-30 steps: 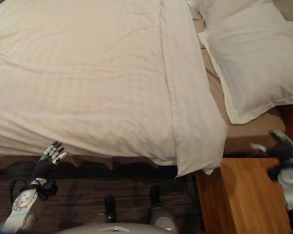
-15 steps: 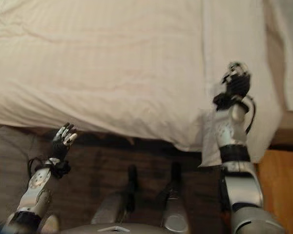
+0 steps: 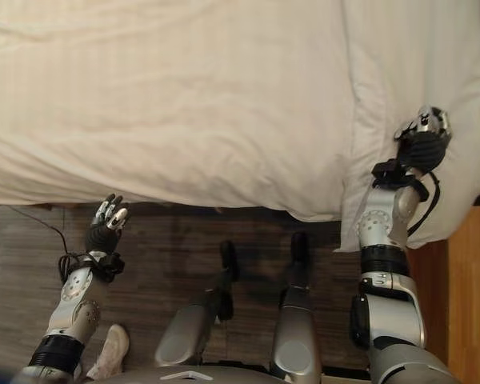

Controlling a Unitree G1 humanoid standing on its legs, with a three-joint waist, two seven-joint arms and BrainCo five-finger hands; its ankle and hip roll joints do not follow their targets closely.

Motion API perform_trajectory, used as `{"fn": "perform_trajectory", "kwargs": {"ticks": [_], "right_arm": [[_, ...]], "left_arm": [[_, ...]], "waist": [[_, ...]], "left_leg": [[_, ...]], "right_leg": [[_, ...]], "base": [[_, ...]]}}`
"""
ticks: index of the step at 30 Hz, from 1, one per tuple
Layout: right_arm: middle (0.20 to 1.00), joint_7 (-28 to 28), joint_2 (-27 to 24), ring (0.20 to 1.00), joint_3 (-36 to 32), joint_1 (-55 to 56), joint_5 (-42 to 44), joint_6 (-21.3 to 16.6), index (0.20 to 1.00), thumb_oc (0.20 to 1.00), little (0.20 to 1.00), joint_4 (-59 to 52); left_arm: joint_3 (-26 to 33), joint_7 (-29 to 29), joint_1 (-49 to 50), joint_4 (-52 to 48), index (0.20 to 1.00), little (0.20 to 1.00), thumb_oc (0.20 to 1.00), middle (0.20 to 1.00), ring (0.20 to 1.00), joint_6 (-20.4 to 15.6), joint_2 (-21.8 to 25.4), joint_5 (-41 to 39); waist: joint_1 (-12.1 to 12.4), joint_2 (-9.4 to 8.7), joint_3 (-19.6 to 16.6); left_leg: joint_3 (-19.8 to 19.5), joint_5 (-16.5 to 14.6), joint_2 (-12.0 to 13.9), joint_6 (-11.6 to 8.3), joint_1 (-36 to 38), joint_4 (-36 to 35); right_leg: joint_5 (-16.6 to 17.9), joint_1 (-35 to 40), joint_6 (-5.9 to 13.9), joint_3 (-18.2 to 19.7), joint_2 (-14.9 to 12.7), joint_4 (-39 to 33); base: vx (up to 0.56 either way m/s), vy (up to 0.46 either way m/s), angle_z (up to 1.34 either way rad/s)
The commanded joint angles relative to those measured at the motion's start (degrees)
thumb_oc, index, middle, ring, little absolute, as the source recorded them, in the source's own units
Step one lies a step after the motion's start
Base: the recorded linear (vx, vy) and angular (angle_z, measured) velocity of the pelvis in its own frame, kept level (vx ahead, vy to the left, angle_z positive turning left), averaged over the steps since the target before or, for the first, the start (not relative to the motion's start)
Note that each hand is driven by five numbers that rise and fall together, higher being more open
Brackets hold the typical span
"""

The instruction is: Making the bed.

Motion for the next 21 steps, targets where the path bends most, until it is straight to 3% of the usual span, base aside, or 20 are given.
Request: {"fn": "perform_trajectory", "kwargs": {"ticks": [1, 3, 5, 8, 9, 10, 11, 12, 15, 21], "right_arm": [[0.2, -5.0, 5.5, 0.2, 1.1, 16.5, 2.7, 11.1, 0.2, 0.2, 0.2, 20.3], [0.2, -4.6, 5.1, 0.2, -0.6, 21.9, -1.5, 15.4, 0.2, 0.2, 0.2, 29.0], [0.2, -4.6, 4.1, 0.2, -0.9, 23.9, -4.5, 16.8, 0.2, 0.2, 0.2, 30.0], [0.2, -4.6, 0.4, 0.2, 5.0, 24.6, -18.0, 19.3, 0.2, 0.2, 0.2, 28.4], [0.74, -4.3, -0.7, 0.74, 7.0, 24.8, -21.7, 19.6, 0.74, 0.74, 0.74, 26.5], [1.0, -4.6, -1.8, 1.0, 9.1, 25.6, -26.0, 19.4, 1.0, 1.0, 1.0, 22.9], [1.0, -4.6, -1.8, 1.0, 9.2, 25.6, -26.0, 19.5, 1.0, 1.0, 1.0, 22.8], [1.0, -5.1, -3.4, 1.0, 11.4, 26.4, -31.8, 19.5, 1.0, 1.0, 1.0, 16.5], [1.0, -5.9, -4.2, 1.0, 13.8, 27.4, -37.5, 18.7, 1.0, 1.0, 1.0, 3.9], [1.0, -5.3, -3.5, 1.0, 14.4, 31.6, -43.8, 16.6, 1.0, 1.0, 1.0, -17.0]], "left_arm": [[0.2, 0.7, -0.3, 0.4, 1.0, 1.0, 1.0, 1.0, 1.0, -1.8, -1.0, 3.0], [-1.8, -0.2, 2.5, -2.3, 1.0, 1.0, 1.0, 1.0, 1.0, -0.8, -1.8, 5.2], [-2.2, -0.8, 4.3, -4.1, 1.0, 1.0, 1.0, 1.0, 1.0, 0.0, -1.5, 5.7], [-2.6, -1.6, 6.5, -5.9, 1.0, 1.0, 1.0, 1.0, 1.0, 0.9, -0.8, 7.4], [-2.4, -1.7, 7.0, -6.2, 1.0, 1.0, 1.0, 1.0, 1.0, 1.0, -0.5, 7.8], [-2.2, -1.8, 7.5, -7.0, 1.0, 1.0, 1.0, 1.0, 1.0, 0.9, -0.5, 8.0], [-2.2, -1.8, 7.5, -7.0, 1.0, 1.0, 1.0, 1.0, 1.0, 0.9, -0.5, 8.0], [-1.3, -1.6, 8.5, -8.4, 1.0, 1.0, 1.0, 1.0, 1.0, 0.9, -0.4, 8.4], [1.3, 1.5, 8.6, -10.9, 1.0, 1.0, 1.0, 1.0, 1.0, 0.1, 0.0, 10.7], [7.1, 6.3, 9.6, -16.7, 1.0, 1.0, 1.0, 1.0, 1.0, -1.8, 1.4, 16.9]], "waist": [[-1.4, -0.39, -1.5], [-2.1, -3.36, -3.9], [-2.1, -4.5, -5.0], [-1.6, -6.91, -7.2], [-1.5, -7.59, -7.9], [-1.4, -8.18, -8.2], [-1.4, -8.22, -8.3], [-1.2, -9.22, -9.9], [-1.1, -10.43, -11.7], [-1.1, -11.79, -14.4]], "left_leg": [[2.0, -5.8, 2.6, -2.3, 2.9, 0.4], [1.6, -7.0, 3.0, -1.85, 7.2, 0.4], [1.4, -7.7, 3.1, -1.57, 9.5, 0.4], [1.0, -8.7, 3.4, -1.25, 13.5, 0.4], [0.9, -8.5, 3.4, -1.16, 13.9, 0.4], [0.7, -8.9, 3.6, -1.13, 14.9, 0.4], [0.7, -8.7, 3.6, -1.13, 14.7, 0.4], [0.3, -8.9, 3.6, -0.97, 15.5, 0.4], [-0.2, -9.1, 3.7, -0.73, 16.6, 0.4], [-0.7, -10.3, 3.8, -0.22, 18.9, 0.4]], "right_leg": [[-6.2, 0.9, 3.63, 0.9, -4.3, 0.7], [-7.3, 5.4, 3.37, 0.1, -4.1, 0.7], [-7.9, 8.0, 3.35, -0.2, -4.0, 0.7], [-8.8, 12.3, 3.27, -0.8, -3.7, 0.7], [-8.7, 12.9, 3.1, -0.8, -3.6, 0.7], [-9.0, 14.0, 3.09, -0.9, -3.5, 0.7], [-8.9, 13.8, 3.05, -0.9, -3.5, 0.7], [-9.0, 14.8, 2.96, -1.0, -3.3, 0.7], [-9.0, 16.0, 2.8, -0.7, -3.0, 0.7], [-9.6, 18.2, 2.54, -0.7, -2.7, 0.7]], "base": [[0.04, -0.034, -0.31], [0.12, -0.019, -0.06], [0.1, 0.025, 0.03], [0.05, 0.026, -0.13], [0.0, 0.0, 0.0], [0.0, 0.0, 0.0], [0.02, 0.016, 0.07], [0.03, 0.023, 0.1], [0.04, 0.022, 0.06], [0.05, 0.026, 0.02]]}}
